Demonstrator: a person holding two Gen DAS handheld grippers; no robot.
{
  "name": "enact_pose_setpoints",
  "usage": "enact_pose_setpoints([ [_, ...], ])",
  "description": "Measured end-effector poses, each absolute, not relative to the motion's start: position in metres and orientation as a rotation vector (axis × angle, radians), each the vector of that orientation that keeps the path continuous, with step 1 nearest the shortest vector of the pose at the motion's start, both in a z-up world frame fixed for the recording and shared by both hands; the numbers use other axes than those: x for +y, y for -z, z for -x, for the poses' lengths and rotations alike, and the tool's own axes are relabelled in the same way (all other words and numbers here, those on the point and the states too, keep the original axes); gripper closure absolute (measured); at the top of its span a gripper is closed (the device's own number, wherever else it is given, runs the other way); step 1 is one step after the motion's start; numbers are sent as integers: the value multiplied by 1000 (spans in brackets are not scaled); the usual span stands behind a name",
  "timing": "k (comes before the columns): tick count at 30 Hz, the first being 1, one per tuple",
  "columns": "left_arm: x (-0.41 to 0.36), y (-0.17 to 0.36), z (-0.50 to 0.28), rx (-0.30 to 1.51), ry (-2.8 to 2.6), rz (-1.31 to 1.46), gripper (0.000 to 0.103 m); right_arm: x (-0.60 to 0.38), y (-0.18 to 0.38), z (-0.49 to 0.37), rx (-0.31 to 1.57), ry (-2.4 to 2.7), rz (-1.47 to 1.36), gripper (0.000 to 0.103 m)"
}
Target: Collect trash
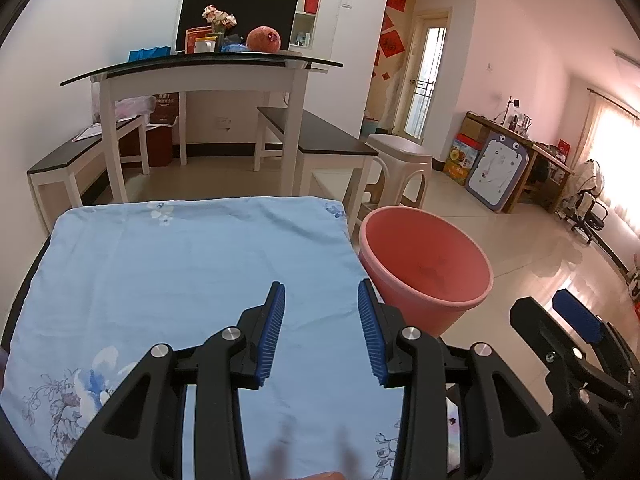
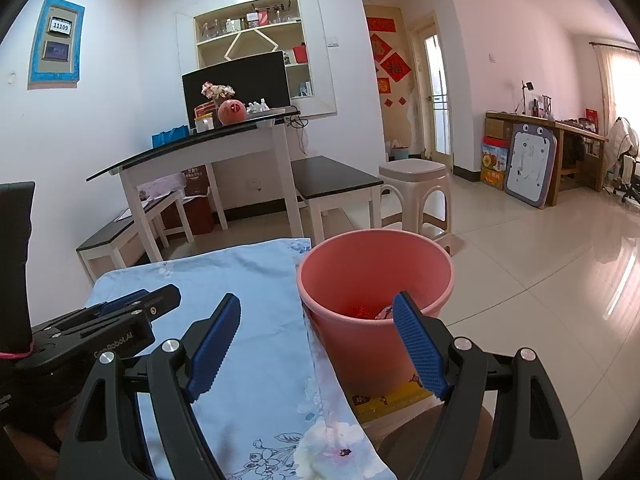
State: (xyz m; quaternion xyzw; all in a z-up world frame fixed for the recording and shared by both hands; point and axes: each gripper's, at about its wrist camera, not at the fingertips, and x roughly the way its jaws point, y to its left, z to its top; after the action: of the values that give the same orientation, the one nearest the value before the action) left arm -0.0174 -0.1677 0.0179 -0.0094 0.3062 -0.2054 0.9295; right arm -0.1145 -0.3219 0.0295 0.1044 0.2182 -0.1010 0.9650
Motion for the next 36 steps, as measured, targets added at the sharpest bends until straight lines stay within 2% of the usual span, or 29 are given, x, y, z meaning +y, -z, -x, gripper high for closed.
enact_pose_setpoints([
  [36, -163, -15, 18, 629, 413, 12, 65, -322, -18, 108, 471, 195, -240, 26],
])
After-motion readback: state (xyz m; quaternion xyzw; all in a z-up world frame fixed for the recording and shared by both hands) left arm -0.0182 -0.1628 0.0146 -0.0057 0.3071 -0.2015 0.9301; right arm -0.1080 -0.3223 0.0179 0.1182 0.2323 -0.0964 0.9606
